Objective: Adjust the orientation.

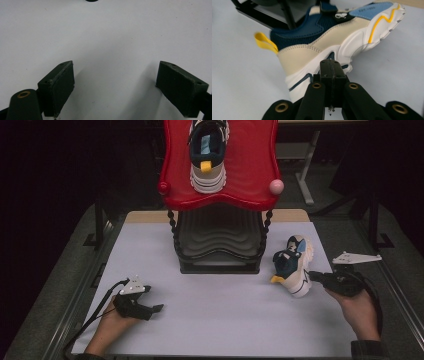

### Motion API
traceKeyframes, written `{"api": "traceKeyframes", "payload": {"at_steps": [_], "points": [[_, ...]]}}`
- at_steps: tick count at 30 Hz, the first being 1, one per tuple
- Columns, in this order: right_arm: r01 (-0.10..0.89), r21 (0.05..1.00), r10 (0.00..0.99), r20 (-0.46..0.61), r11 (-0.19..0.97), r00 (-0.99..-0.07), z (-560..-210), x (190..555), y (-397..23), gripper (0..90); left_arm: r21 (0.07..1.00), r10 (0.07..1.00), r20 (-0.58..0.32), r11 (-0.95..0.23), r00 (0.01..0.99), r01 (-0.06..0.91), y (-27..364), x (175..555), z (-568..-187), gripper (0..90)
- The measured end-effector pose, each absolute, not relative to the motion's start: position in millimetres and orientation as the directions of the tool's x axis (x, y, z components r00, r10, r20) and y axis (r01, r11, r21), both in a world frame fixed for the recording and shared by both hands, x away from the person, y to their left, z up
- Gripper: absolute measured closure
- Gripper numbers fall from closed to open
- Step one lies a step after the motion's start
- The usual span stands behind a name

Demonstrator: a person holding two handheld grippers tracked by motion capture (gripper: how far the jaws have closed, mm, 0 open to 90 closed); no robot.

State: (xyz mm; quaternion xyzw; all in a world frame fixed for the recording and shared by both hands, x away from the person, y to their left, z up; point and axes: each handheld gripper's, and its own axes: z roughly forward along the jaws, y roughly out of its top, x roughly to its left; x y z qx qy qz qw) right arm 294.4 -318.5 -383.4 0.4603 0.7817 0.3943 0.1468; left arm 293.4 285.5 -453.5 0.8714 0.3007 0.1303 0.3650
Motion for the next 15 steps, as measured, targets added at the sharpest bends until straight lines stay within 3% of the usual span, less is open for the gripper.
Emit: {"api": "traceKeyframes", "payload": {"at_steps": [15], "points": [[0.707,0.683,0.887,0.196,0.183,-0.419,-416.3,293.2,-359.6,89.7,0.714,0.619,0.006,-0.553,0.786,0.43,285.6,293.7,-453.5,14.1]]}}
